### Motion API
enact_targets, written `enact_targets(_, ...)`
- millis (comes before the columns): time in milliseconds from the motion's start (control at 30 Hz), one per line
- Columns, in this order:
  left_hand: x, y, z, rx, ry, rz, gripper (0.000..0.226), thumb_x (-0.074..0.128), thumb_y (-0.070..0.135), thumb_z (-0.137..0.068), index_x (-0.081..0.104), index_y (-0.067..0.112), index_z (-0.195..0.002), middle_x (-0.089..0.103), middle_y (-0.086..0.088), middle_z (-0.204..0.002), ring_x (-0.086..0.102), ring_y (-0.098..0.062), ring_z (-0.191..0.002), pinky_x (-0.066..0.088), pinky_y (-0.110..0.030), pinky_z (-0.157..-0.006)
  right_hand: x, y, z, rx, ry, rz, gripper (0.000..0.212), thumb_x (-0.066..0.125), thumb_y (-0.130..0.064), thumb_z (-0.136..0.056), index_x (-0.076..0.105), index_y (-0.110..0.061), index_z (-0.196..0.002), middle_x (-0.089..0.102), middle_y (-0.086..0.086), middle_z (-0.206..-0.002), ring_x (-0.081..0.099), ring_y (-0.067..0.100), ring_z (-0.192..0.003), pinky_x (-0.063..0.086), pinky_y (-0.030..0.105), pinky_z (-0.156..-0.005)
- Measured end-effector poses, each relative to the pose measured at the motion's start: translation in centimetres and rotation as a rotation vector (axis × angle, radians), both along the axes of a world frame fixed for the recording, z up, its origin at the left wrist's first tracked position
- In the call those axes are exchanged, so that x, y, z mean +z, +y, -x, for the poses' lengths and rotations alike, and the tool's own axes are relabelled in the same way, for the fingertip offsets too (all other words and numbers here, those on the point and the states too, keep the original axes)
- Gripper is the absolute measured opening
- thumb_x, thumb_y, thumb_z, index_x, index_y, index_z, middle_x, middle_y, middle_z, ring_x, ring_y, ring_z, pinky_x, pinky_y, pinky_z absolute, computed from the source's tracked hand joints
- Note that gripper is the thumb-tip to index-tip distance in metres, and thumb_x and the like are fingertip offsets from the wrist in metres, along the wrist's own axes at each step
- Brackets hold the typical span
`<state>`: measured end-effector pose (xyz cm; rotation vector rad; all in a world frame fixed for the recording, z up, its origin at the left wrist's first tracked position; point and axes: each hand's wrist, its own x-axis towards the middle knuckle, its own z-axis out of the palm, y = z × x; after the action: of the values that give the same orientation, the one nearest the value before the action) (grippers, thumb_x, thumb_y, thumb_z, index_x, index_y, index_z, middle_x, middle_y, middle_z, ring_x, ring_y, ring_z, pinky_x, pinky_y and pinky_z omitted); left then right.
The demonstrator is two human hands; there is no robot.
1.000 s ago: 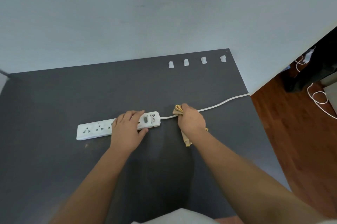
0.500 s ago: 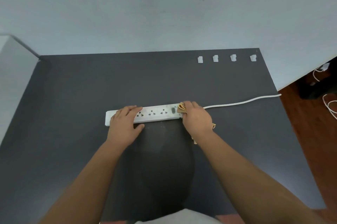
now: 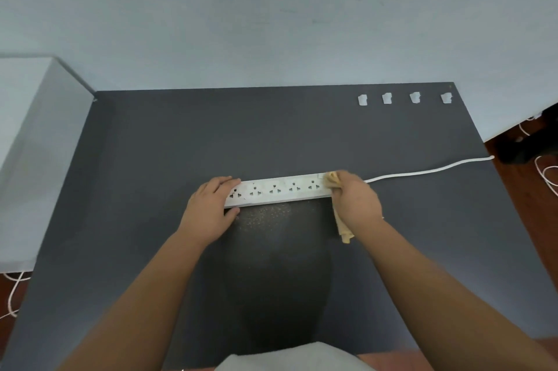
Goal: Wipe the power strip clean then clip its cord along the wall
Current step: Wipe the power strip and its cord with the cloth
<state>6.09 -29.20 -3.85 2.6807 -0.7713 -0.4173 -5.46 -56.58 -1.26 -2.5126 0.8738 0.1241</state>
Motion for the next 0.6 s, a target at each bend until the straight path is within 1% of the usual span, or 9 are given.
enact_targets(67, -0.1, 0.6, -0.2, -0.028, 0.004, 0.017, 0.062, 0.067, 0.028, -0.082, 0.043, 0.029, -0.139, 0.046, 0.005, -0.141, 0.046, -0.024, -0.125, 0.039, -0.040, -0.106, -0.4, 2.8, -0.2, 0.125, 0.068, -0.047, 0.022, 0.043, -0.014, -0.091, 0.053, -0.017, -0.109, 0.061, 0.006, -0.107, 0.061, 0.034, -0.091, 0.048, 0.036, -0.071)
enact_targets(133, -0.2, 1.2, -0.5, -0.065, -0.008, 0.022, 0.061, 0.067, 0.027, -0.082, 0.043, 0.029, -0.139, 0.046, 0.003, -0.141, 0.048, -0.025, -0.124, 0.040, -0.041, -0.105, -0.5, 5.3, -0.3, 0.285, 0.038, -0.085, 0.021, 0.046, -0.017, -0.090, 0.056, -0.018, -0.108, 0.063, 0.005, -0.104, 0.061, 0.030, -0.094, 0.049, 0.037, -0.074)
enact_targets(167, -0.3, 1.5, -0.6, -0.069, -0.006, 0.023, 0.061, 0.067, 0.028, -0.083, 0.043, 0.031, -0.139, 0.046, 0.002, -0.141, 0.047, -0.026, -0.124, 0.040, -0.042, -0.105, -0.4, 6.0, -0.5, 0.286, -0.005, -0.090, 0.020, 0.047, -0.018, -0.090, 0.057, -0.017, -0.106, 0.063, 0.004, -0.101, 0.060, 0.029, -0.092, 0.050, 0.037, -0.075)
enact_targets(233, -0.2, 2.1, -0.9, -0.054, 0.011, 0.027, 0.061, 0.067, 0.031, -0.083, 0.043, 0.035, -0.139, 0.045, 0.002, -0.141, 0.046, -0.025, -0.125, 0.040, -0.043, -0.105, -0.3, 6.3, -1.3, 0.135, -0.091, -0.084, 0.015, 0.047, -0.017, -0.090, 0.057, -0.016, -0.100, 0.062, 0.004, -0.092, 0.061, 0.029, -0.084, 0.050, 0.036, -0.070)
enact_targets(300, -0.3, 2.5, -1.1, -0.046, 0.031, 0.049, 0.060, 0.067, 0.032, -0.084, 0.043, 0.037, -0.139, 0.046, 0.003, -0.139, 0.046, -0.024, -0.125, 0.039, -0.042, -0.106, -0.7, 6.6, -1.8, 0.027, -0.074, -0.041, 0.017, 0.045, -0.016, -0.090, 0.057, -0.016, -0.103, 0.061, 0.004, -0.093, 0.060, 0.029, -0.083, 0.050, 0.037, -0.067)
enact_targets(400, -0.4, 2.8, -1.2, -0.045, 0.064, 0.082, 0.061, 0.066, 0.030, -0.085, 0.041, 0.034, -0.140, 0.048, 0.005, -0.138, 0.046, -0.023, -0.124, 0.039, -0.039, -0.106, -0.7, 8.6, -2.8, 0.280, -0.014, -0.069, 0.024, 0.048, -0.013, -0.086, 0.060, -0.019, -0.106, 0.063, 0.004, -0.103, 0.060, 0.028, -0.093, 0.051, 0.037, -0.074)
enact_targets(467, -0.4, 2.9, -1.3, -0.043, 0.073, 0.081, 0.064, 0.066, 0.029, -0.085, 0.037, 0.029, -0.142, 0.047, 0.003, -0.139, 0.045, -0.024, -0.125, 0.039, -0.038, -0.105, -0.5, 9.7, -3.6, 0.490, 0.014, -0.153, 0.021, 0.052, -0.014, -0.084, 0.064, -0.021, -0.099, 0.065, 0.003, -0.098, 0.061, 0.026, -0.094, 0.047, 0.033, -0.074)
enact_targets(500, -0.5, 2.9, -1.4, -0.047, 0.076, 0.077, 0.065, 0.065, 0.029, -0.086, 0.035, 0.028, -0.143, 0.046, 0.003, -0.140, 0.045, -0.024, -0.126, 0.039, -0.038, -0.106, -0.4, 9.8, -4.2, 0.502, 0.001, -0.157, 0.020, 0.053, -0.014, -0.084, 0.065, -0.021, -0.099, 0.066, 0.003, -0.097, 0.061, 0.026, -0.093, 0.046, 0.031, -0.072)
enact_targets(600, -0.6, 3.0, -1.5, -0.042, 0.094, 0.084, 0.070, 0.065, 0.031, -0.086, 0.029, 0.027, -0.146, 0.045, 0.003, -0.143, 0.043, -0.023, -0.128, 0.037, -0.038, -0.108, -0.6, 9.7, -5.5, 0.325, -0.113, -0.086, 0.029, 0.052, -0.013, -0.085, 0.065, -0.021, -0.110, 0.064, 0.004, -0.099, 0.061, 0.025, -0.090, 0.047, 0.032, -0.072)
